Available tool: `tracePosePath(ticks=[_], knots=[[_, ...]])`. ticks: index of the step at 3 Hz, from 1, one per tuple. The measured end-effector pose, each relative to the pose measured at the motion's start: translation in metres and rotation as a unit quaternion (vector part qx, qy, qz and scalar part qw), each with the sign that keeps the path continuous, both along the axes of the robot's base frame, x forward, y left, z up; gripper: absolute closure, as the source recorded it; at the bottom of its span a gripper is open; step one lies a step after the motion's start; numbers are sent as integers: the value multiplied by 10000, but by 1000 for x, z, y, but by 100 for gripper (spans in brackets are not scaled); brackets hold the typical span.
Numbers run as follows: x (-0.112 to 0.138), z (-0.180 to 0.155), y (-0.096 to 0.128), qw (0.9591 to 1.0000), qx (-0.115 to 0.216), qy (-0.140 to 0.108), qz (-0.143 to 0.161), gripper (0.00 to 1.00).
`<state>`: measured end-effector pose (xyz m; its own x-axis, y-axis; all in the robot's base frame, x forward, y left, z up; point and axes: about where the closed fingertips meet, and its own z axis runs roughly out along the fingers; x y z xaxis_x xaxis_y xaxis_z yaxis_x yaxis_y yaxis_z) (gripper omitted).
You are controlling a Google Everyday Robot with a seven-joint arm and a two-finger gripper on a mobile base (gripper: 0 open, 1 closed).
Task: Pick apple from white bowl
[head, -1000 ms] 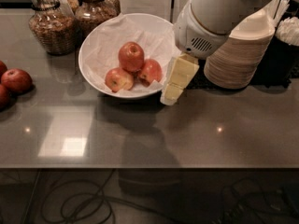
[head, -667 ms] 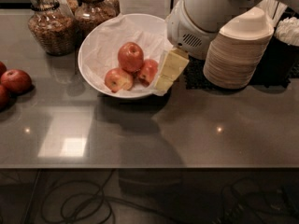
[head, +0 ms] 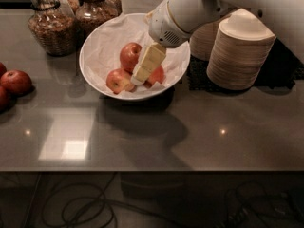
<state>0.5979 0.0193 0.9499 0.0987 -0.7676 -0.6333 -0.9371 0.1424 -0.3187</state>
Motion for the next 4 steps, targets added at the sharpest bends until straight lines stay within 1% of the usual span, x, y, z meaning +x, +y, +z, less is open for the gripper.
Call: tracePosePath(ticks=[1, 2, 3, 4], knots=[[8, -16, 23, 9991, 234, 241, 260, 0], [9, -31, 34, 9978, 309, 433, 389, 0], [9, -31, 34, 9978, 310, 436, 390, 19], [9, -31, 34, 9978, 310, 436, 390, 42]])
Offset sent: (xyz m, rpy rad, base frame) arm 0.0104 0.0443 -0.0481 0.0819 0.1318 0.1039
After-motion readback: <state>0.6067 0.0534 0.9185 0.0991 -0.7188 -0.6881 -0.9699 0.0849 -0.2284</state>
